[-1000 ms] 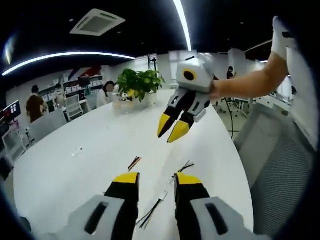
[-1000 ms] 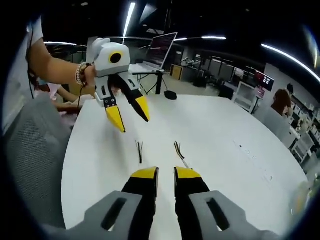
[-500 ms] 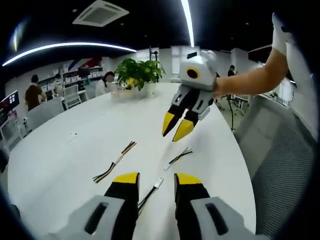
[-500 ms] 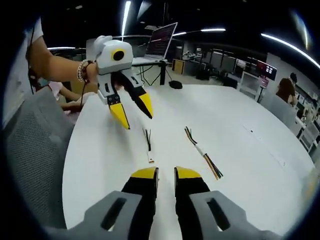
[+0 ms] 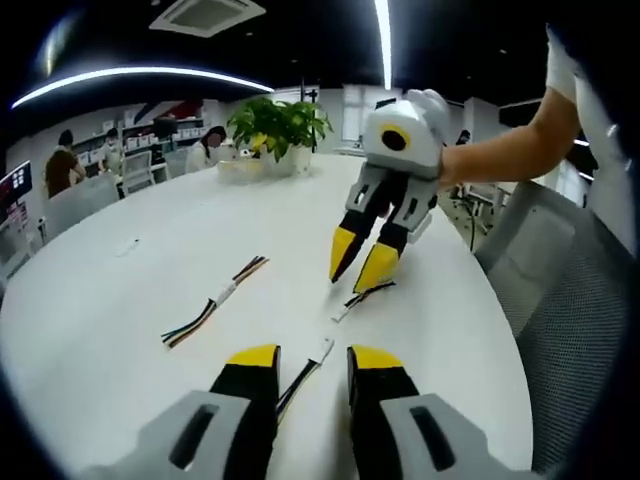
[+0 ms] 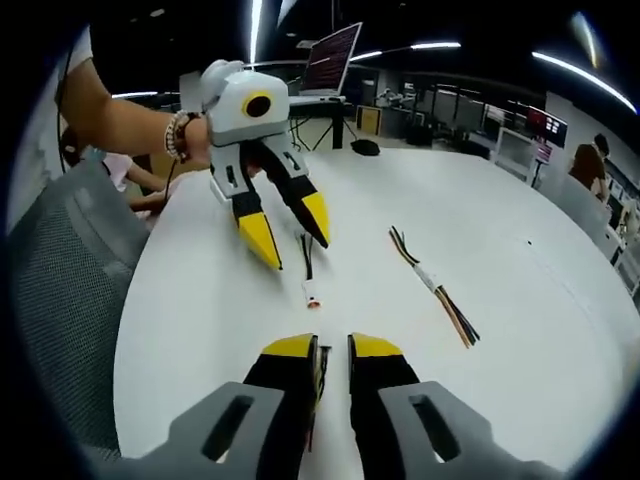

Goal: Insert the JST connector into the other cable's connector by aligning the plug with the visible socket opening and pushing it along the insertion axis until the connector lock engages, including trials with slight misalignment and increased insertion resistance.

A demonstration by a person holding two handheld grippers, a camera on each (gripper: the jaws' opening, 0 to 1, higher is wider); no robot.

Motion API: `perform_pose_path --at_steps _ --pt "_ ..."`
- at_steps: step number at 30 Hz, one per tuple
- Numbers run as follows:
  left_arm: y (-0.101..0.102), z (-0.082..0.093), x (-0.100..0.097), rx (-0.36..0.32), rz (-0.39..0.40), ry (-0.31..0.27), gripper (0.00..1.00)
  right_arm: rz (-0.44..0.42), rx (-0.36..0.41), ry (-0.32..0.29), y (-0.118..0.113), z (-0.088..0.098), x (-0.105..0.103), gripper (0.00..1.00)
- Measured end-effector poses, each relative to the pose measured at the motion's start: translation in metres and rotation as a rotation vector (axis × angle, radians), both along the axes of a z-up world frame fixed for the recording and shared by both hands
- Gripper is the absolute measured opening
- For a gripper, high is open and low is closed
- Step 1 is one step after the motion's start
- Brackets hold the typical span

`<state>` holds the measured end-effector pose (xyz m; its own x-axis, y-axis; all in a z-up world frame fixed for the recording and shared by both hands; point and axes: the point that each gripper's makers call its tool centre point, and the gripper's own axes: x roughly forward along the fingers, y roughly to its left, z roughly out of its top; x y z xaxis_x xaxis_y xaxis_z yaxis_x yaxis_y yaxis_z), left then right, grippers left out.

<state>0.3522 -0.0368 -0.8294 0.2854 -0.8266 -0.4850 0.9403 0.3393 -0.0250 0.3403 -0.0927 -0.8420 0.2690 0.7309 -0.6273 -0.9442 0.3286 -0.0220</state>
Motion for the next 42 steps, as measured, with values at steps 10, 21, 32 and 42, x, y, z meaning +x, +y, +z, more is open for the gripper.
perform_pose_path --at_steps 10,21,32,42 --pt "-0.006 -0.012 -0.001 0.005 -0.044 0.005 0.21 0.026 -0.019 0.002 0.001 -0.015 -0.001 0.09" --pt "-0.008 -0.021 -0.002 0.027 -0.057 -0.019 0.12 0.045 -0.017 -0.007 0.003 -0.017 -0.002 0.05" --pt "-0.009 -0.023 -0.006 0.002 -0.057 -0.015 0.04 0.072 -0.025 -0.017 0.006 -0.018 -0.004 0.05" --pt "-0.010 -0.022 -0.009 0.009 -0.071 -0.028 0.00 0.104 -0.029 -0.021 0.008 -0.011 -0.005 0.04"
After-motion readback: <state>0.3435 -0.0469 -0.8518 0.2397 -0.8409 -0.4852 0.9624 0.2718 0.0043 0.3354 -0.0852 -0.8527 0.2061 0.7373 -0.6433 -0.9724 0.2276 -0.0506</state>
